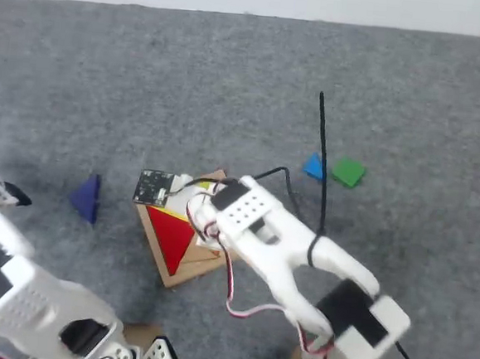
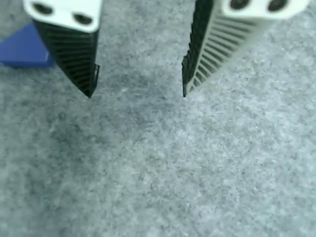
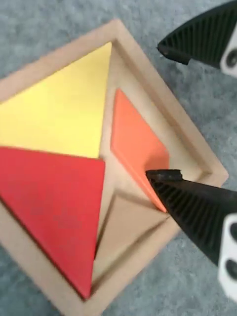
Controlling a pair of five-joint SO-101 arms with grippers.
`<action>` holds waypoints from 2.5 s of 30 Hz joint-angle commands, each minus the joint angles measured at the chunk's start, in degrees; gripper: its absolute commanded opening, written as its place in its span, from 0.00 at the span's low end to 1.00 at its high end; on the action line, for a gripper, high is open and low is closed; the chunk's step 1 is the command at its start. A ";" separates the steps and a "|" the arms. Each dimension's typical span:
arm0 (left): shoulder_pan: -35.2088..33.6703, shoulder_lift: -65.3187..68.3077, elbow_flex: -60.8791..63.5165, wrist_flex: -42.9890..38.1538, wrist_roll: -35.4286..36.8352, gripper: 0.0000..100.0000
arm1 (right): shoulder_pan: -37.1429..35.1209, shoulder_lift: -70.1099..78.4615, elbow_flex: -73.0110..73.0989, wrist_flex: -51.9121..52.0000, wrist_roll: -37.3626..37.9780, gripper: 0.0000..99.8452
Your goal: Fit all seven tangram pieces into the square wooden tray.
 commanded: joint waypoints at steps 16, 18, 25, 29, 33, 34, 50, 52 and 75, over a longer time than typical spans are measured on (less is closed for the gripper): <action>0.35 -3.69 -0.22 -0.44 -0.44 0.26 | 9.10 12.88 -10.29 -4.97 1.32 0.34; 0.35 -3.69 -0.22 -0.44 -0.44 0.26 | 10.59 14.90 -14.07 -3.65 1.32 0.34; 0.35 -3.69 -0.22 -0.44 -0.44 0.26 | 10.07 18.07 -18.99 -1.80 0.88 0.34; 0.35 -3.69 -0.22 -0.44 -0.44 0.26 | 8.48 11.47 -16.62 -1.54 -2.81 0.34; 0.35 -3.69 -0.22 -0.44 -0.44 0.26 | 4.44 -2.51 -4.75 -1.36 -3.08 0.34; 0.35 -3.69 -0.22 -0.44 -0.44 0.26 | 2.77 -5.93 -0.44 -1.80 -3.08 0.34; 1.14 -3.52 -0.13 -0.44 -0.44 0.26 | -4.88 -13.76 16.97 -8.66 -7.82 0.34; 1.23 -3.43 -0.13 -0.44 -0.44 0.26 | -6.64 -11.82 15.65 -8.57 -8.18 0.34; 1.05 -3.60 -0.13 -0.44 -0.44 0.26 | -0.48 4.70 -2.64 -5.32 -5.45 0.34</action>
